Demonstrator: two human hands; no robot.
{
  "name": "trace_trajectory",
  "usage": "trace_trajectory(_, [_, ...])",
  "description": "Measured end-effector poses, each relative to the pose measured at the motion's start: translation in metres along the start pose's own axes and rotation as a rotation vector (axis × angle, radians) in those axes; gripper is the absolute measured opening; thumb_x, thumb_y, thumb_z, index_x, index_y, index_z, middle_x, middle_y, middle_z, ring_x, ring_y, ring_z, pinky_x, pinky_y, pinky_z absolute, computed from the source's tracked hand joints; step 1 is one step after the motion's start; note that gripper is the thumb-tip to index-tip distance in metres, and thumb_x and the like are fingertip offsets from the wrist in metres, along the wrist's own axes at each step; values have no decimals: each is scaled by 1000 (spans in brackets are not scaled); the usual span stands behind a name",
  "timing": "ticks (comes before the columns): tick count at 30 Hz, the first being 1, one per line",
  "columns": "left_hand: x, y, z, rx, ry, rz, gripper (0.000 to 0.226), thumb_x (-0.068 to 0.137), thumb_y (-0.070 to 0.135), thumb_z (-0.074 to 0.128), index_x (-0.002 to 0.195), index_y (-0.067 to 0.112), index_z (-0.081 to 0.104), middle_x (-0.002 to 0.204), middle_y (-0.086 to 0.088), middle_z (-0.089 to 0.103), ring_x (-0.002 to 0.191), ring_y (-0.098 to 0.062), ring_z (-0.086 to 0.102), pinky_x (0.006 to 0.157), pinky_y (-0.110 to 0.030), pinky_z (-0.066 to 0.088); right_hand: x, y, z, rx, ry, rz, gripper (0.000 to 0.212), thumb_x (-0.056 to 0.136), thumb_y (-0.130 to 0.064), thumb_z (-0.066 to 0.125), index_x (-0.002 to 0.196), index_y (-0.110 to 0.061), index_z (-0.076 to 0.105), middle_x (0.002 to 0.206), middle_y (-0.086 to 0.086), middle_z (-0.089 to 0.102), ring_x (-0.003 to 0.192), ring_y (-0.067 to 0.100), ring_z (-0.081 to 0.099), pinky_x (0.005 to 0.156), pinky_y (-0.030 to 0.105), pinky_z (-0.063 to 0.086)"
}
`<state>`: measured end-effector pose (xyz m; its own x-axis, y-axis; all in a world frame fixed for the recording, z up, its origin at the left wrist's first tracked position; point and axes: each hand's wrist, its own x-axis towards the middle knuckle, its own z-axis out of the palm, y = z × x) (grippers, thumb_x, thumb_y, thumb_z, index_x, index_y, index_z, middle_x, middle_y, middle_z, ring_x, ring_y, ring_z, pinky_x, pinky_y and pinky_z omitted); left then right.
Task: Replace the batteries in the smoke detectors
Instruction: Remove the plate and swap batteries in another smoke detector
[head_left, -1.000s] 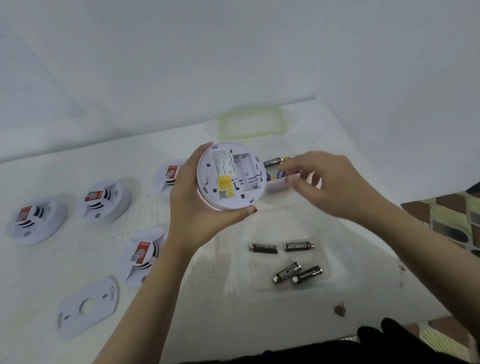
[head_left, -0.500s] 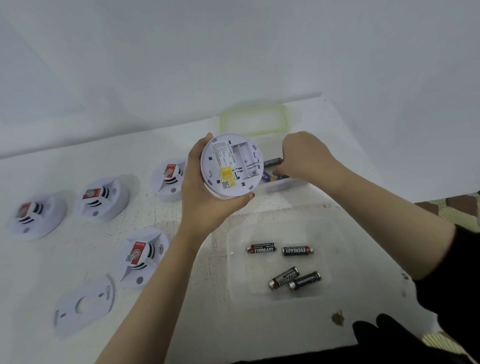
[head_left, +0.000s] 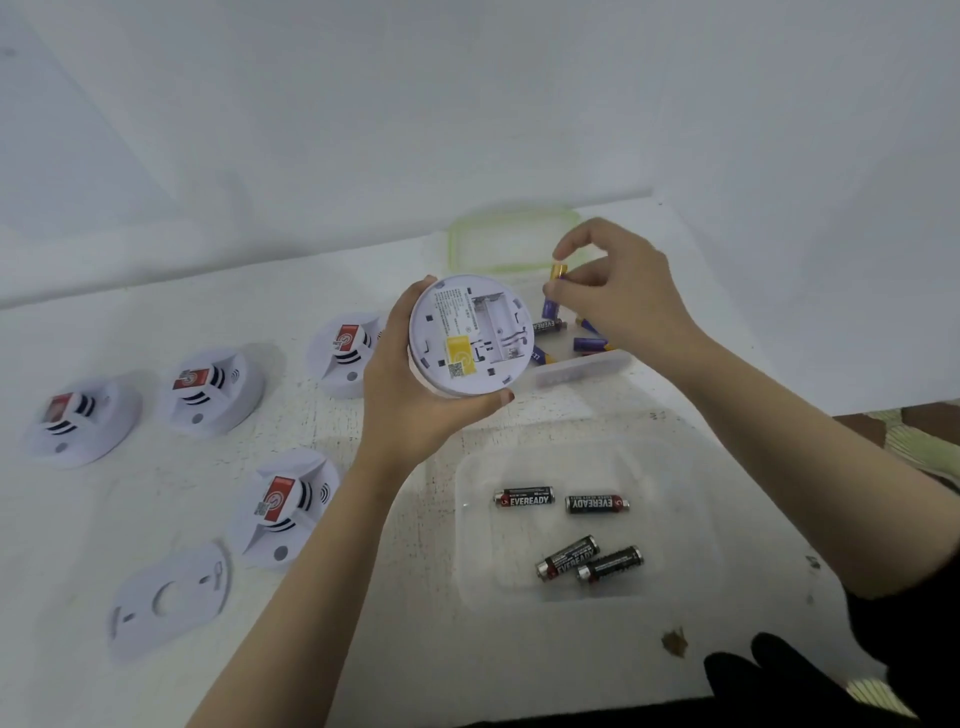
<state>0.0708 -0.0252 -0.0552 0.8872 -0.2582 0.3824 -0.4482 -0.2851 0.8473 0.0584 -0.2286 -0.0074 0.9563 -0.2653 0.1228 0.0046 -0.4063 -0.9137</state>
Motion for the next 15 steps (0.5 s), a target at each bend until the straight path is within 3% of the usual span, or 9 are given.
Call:
trace_trajectory(3, [-1, 5, -2, 12, 1, 21, 99, 51, 41, 85, 136, 10, 44, 130, 10, 55, 123, -4, 52, 100, -27, 47, -12, -14, -3, 213, 9, -109, 18, 80, -12, 70, 94, -15, 60, 70, 5, 72, 54, 15, 47, 49, 25, 42])
trace_trajectory(5, [-1, 11, -1, 16, -3, 40, 94, 51, 37, 87, 132, 12, 46, 125, 15, 56, 118, 0, 53, 95, -19, 46, -21, -17, 0, 232, -32, -197, 18, 79, -11, 71, 93, -16, 60, 72, 3, 72, 55, 14, 45, 54, 22, 40])
trace_trajectory(9, [-3, 20, 0, 45, 4, 98, 92, 48, 14, 96, 126, 19, 47, 114, 31, 56, 109, 11, 54, 84, -5, 42, -32, -14, 8, -48, -18, -408, 21, 79, -19, 71, 94, -28, 60, 82, -15, 63, 76, 2, 49, 69, 9, 34])
trace_trajectory(12, [-4, 28, -1, 91, 21, 139, 92, 47, 12, 95, 127, 8, 50, 114, 20, 57, 105, 12, 55, 82, -3, 41, -35, -13, 9, -121, 15, -486, 23, 80, -26, 69, 102, -28, 64, 104, -15, 54, 101, 0, 52, 79, 10, 39])
trace_trajectory(13, [-4, 31, -2, 102, 29, 151, 92, 47, 14, 95, 127, 7, 50, 114, 18, 57, 104, 12, 55, 81, -3, 41, -37, -15, 8, -62, -25, -449, 25, 81, -24, 68, 105, -28, 62, 109, -17, 55, 102, 3, 56, 76, 11, 44])
trace_trajectory(15, [-4, 35, -4, 121, 45, 167, 90, 47, 16, 96, 125, 7, 52, 113, 15, 59, 103, 10, 56, 80, -4, 41, -42, -17, 7, 83, -148, -373, 26, 86, -18, 65, 109, -25, 57, 110, -14, 61, 85, 11, 67, 63, 14, 49])
